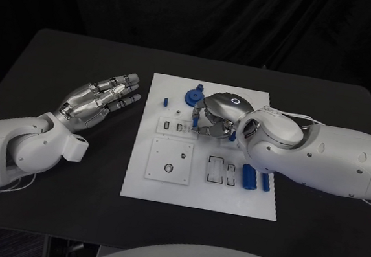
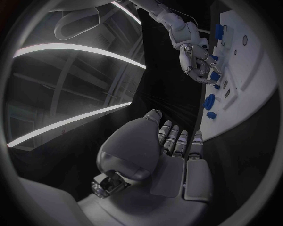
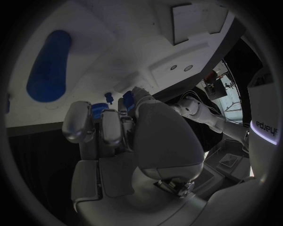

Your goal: Assemble the parts on the task board

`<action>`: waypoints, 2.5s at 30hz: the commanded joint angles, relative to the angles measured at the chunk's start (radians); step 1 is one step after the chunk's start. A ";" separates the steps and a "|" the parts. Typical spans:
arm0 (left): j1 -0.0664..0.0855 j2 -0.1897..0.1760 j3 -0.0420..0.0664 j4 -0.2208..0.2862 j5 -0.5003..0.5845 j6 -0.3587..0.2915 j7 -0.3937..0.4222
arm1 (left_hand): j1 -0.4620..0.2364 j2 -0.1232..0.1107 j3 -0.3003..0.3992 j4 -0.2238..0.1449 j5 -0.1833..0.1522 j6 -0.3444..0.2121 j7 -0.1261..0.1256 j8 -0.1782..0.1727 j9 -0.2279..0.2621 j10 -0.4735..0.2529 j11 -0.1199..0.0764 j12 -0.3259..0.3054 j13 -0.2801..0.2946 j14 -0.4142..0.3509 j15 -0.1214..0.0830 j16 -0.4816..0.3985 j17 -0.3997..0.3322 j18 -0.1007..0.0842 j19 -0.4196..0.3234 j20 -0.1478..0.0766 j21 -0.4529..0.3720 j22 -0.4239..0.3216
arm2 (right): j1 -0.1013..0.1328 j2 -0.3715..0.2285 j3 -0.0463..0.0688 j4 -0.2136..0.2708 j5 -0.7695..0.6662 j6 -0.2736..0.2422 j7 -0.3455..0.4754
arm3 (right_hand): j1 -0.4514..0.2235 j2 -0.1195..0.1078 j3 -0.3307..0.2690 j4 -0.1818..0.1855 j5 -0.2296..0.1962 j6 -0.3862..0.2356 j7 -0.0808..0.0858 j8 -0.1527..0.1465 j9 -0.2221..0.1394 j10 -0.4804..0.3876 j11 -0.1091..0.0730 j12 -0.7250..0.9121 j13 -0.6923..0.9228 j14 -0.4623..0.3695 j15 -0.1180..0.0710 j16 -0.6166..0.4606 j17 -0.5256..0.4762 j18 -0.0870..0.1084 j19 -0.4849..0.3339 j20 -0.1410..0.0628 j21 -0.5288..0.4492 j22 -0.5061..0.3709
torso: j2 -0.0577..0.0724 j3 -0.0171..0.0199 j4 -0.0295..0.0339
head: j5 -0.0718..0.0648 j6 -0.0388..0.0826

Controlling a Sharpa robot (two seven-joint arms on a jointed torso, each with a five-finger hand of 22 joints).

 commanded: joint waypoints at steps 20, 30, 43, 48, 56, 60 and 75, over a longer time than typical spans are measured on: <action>-0.003 0.010 0.001 -0.011 0.001 0.019 -0.009 | -0.012 -0.002 0.010 -0.001 0.004 -0.004 0.008 -0.001 0.000 0.000 0.008 0.001 0.001 -0.005 0.006 0.001 0.000 0.014 -0.003 0.005 0.001 0.000 | -0.008 0.012 0.001 -0.012 -0.009 0.094 0.011 | -0.038 -0.004 0.021 -0.004 -0.072 -0.088 0.024 -0.122 -0.071 -0.076 0.006 -0.052 -0.028 -0.025 0.015 -0.054 -0.056 0.024 -0.034 0.012 -0.092 0.110 | -0.002 -0.0006 -0.0001 | 0.005 0.000; -0.004 0.012 0.001 -0.014 0.001 0.022 -0.012 | -0.012 -0.002 0.010 -0.001 0.004 -0.004 0.008 -0.001 0.000 0.000 0.008 0.001 0.001 -0.005 0.006 0.001 0.000 0.014 -0.003 0.005 0.001 0.000 | -0.008 0.014 0.001 -0.014 -0.009 0.109 0.008 | -0.039 -0.009 0.024 -0.009 -0.087 -0.098 0.026 -0.158 -0.090 -0.088 0.007 -0.062 -0.042 -0.030 0.017 -0.062 -0.065 0.026 -0.038 0.014 -0.109 0.107 | -0.002 -0.0007 -0.0002 | 0.005 0.000; -0.005 0.013 0.001 -0.016 0.001 0.025 -0.013 | -0.014 -0.003 0.014 -0.002 0.004 -0.007 0.009 -0.002 0.000 -0.002 0.008 0.000 0.001 -0.006 0.005 0.001 0.000 0.014 -0.004 0.005 0.000 0.000 | -0.009 0.011 0.001 -0.015 -0.009 0.096 0.015 | -0.055 -0.014 0.015 -0.015 -0.149 -0.124 0.026 -0.213 -0.118 -0.095 0.008 -0.069 -0.050 -0.033 0.018 -0.061 -0.068 0.027 -0.037 0.016 -0.125 0.108 | 0.000 -0.0002 -0.0002 | 0.004 0.000; -0.006 0.012 0.001 -0.016 0.001 0.024 -0.012 | -0.014 -0.003 0.014 -0.002 0.004 -0.007 0.009 -0.002 0.000 -0.002 0.008 0.000 0.001 -0.006 0.005 0.001 0.000 0.014 -0.004 0.005 0.000 0.000 | -0.010 0.006 0.001 -0.012 -0.009 0.047 0.049 | -0.072 -0.046 -0.006 0.006 -0.236 -0.256 0.003 -0.296 -0.170 -0.110 -0.007 -0.080 -0.068 -0.032 0.007 -0.056 -0.065 0.027 -0.033 0.008 -0.129 0.112 | -0.001 0.0000 -0.0004 | 0.007 0.000; -0.006 0.003 0.001 -0.011 0.001 0.016 -0.006 | -0.016 -0.003 0.018 -0.003 0.004 -0.006 0.009 -0.002 0.000 -0.002 0.008 0.000 0.001 -0.006 0.005 0.001 0.001 0.013 -0.004 0.005 0.001 0.000 | -0.009 -0.020 0.001 0.018 -0.003 -0.075 0.121 | -0.151 -0.154 -0.071 0.049 -0.287 -0.374 -0.010 -0.352 -0.242 -0.104 -0.019 -0.080 -0.068 -0.021 -0.004 -0.027 -0.034 0.021 -0.020 -0.004 -0.106 0.124 | -0.001 0.0010 -0.0009 | 0.010 0.000; -0.006 -0.001 0.001 -0.005 -0.010 -0.015 0.010 | -0.016 -0.016 0.026 -0.012 0.004 0.003 0.009 0.001 0.002 -0.001 0.007 0.002 0.001 -0.004 0.005 0.002 0.001 0.014 -0.002 0.005 0.002 0.001 | -0.007 -0.040 0.001 0.044 0.012 -0.154 0.170 | -0.187 -0.186 -0.107 0.051 -0.285 -0.440 -0.019 -0.383 -0.278 -0.108 -0.026 -0.085 -0.073 -0.008 -0.010 0.005 0.001 0.015 -0.006 -0.010 -0.070 0.137 | 0.000 0.0008 -0.0017 | 0.006 0.000; 0.022 -0.045 0.001 0.093 -0.175 -0.239 0.025 | 0.012 -0.085 0.073 0.026 -0.013 0.084 0.035 0.021 0.009 0.118 0.064 0.129 0.019 0.273 0.075 0.274 0.050 0.015 0.168 0.074 0.110 0.043 | 0.109 -0.163 0.001 0.123 0.127 -0.326 0.322 | -0.103 -0.029 -0.041 0.036 -0.153 -0.168 -0.006 -0.298 -0.241 -0.062 -0.018 -0.054 -0.020 0.015 -0.005 0.053 0.053 0.002 0.027 -0.006 0.009 0.158 | -0.009 0.0046 -0.0043 | 0.040 0.000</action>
